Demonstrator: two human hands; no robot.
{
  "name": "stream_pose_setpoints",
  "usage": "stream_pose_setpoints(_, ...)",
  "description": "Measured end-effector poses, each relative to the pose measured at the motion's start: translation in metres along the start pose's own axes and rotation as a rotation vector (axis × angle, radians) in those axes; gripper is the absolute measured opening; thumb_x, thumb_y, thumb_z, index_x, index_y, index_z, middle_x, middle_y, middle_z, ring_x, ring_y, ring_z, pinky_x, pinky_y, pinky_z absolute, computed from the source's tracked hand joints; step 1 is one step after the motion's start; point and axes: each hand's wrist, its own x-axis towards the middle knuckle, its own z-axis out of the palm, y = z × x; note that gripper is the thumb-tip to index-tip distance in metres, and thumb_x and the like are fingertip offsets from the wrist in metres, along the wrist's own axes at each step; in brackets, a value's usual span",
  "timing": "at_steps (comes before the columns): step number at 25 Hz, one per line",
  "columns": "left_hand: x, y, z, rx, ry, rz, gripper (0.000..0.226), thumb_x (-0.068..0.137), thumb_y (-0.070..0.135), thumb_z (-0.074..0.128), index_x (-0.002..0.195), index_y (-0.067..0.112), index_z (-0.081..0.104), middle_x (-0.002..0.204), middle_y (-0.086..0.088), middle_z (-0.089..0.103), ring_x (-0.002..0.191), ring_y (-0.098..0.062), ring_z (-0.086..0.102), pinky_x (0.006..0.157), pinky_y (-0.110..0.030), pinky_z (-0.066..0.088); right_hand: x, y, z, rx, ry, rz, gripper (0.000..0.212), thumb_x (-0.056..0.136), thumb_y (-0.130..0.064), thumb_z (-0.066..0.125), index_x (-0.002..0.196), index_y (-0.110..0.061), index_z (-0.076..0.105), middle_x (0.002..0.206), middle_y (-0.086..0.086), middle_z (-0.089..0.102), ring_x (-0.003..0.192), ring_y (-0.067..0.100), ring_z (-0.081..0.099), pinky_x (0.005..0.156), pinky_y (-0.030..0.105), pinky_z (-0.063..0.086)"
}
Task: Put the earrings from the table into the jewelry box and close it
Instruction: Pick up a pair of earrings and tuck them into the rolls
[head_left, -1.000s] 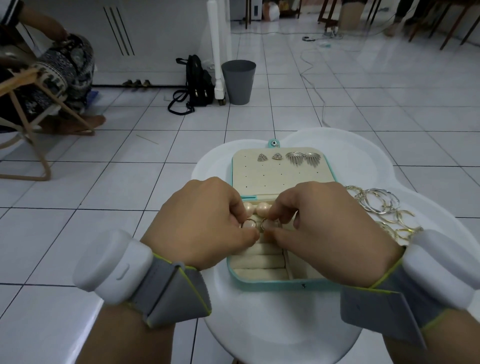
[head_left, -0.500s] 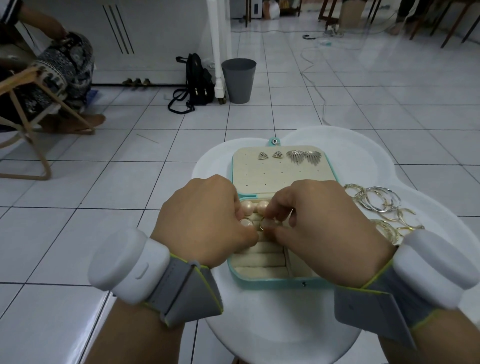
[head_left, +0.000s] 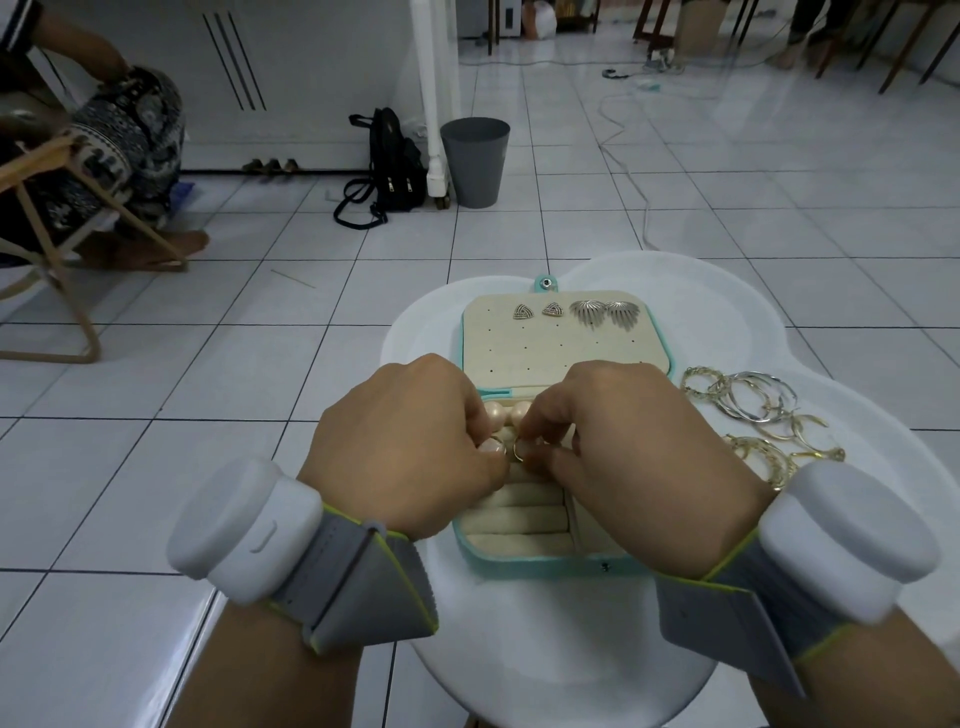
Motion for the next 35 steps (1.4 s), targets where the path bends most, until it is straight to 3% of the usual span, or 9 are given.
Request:
stream_pose_setpoints(4, -0.001, -0.001, -0.002, 0.030, 0.013, 0.004, 0.011, 0.074, 0.040, 0.066, 0.077, 0.032, 0.071, 0.070, 0.008, 0.068, 0.078, -0.015, 0.064, 0.070, -0.030, 0.053, -0.001, 0.000, -0.001, -0.003, -0.003, -0.016, 0.015, 0.085, -0.033, 0.058, 0.091, -0.029, 0.071, 0.089, -0.006, 0.059, 0.077, 0.014, 0.050, 0.071, 0.027, 0.041)
stream_pose_setpoints(15, 0.000, 0.002, -0.004, 0.039, 0.020, -0.013, 0.009, 0.071, 0.041, 0.070, 0.074, 0.033, 0.070, 0.071, 0.010, 0.068, 0.078, -0.014, 0.064, 0.066, -0.026, 0.049, 0.000, 0.000, -0.001, -0.002, 0.001, -0.002, 0.015, 0.085, -0.033, 0.060, 0.092, -0.028, 0.072, 0.092, -0.003, 0.061, 0.087, 0.018, 0.057, 0.077, 0.030, 0.045)
stream_pose_setpoints(20, -0.001, -0.001, -0.005, -0.001, 0.015, 0.015, 0.009, 0.071, 0.040, 0.071, 0.074, 0.032, 0.069, 0.065, 0.012, 0.065, 0.076, -0.011, 0.063, 0.068, -0.027, 0.051, -0.002, 0.000, -0.002, 0.011, 0.011, -0.011, 0.014, 0.083, -0.033, 0.061, 0.091, -0.030, 0.072, 0.088, -0.007, 0.063, 0.077, 0.011, 0.052, 0.071, 0.025, 0.042)
stream_pose_setpoints(23, -0.001, -0.004, -0.007, -0.078, 0.012, 0.035, 0.005, 0.071, 0.038, 0.071, 0.071, 0.033, 0.071, 0.055, 0.015, 0.062, 0.068, -0.008, 0.060, 0.067, -0.028, 0.051, -0.002, 0.003, -0.003, 0.044, 0.023, -0.015, 0.013, 0.082, -0.035, 0.062, 0.091, -0.030, 0.071, 0.084, -0.008, 0.068, 0.072, 0.008, 0.051, 0.071, 0.025, 0.045)
stream_pose_setpoints(28, 0.003, -0.011, -0.008, -0.151, 0.065, 0.036, 0.015, 0.077, 0.040, 0.065, 0.065, 0.032, 0.070, 0.048, 0.029, 0.055, 0.052, -0.002, 0.048, 0.053, -0.022, 0.036, -0.002, 0.005, -0.004, 0.088, 0.042, 0.021, 0.011, 0.081, -0.030, 0.064, 0.090, -0.031, 0.070, 0.082, -0.010, 0.069, 0.078, 0.010, 0.057, 0.075, 0.031, 0.052)
stream_pose_setpoints(32, 0.008, -0.018, -0.008, -0.249, 0.162, 0.023, 0.019, 0.078, 0.037, 0.064, 0.061, 0.029, 0.067, 0.050, 0.023, 0.057, 0.052, -0.004, 0.051, 0.059, -0.028, 0.048, 0.000, 0.010, -0.005, 0.074, 0.048, 0.005, 0.011, 0.081, -0.023, 0.063, 0.086, -0.029, 0.071, 0.080, -0.010, 0.069, 0.068, 0.005, 0.051, 0.064, 0.016, 0.043)
stream_pose_setpoints(35, 0.011, -0.021, -0.008, -0.325, 0.283, 0.016, 0.019, 0.077, 0.036, 0.065, 0.060, 0.027, 0.066, 0.049, 0.018, 0.057, 0.047, -0.005, 0.049, 0.057, -0.027, 0.047, 0.001, 0.015, -0.014, 0.066, 0.063, 0.011, 0.007, 0.081, -0.023, 0.065, 0.083, -0.027, 0.070, 0.078, -0.010, 0.070, 0.062, 0.003, 0.052, 0.061, 0.007, 0.037)
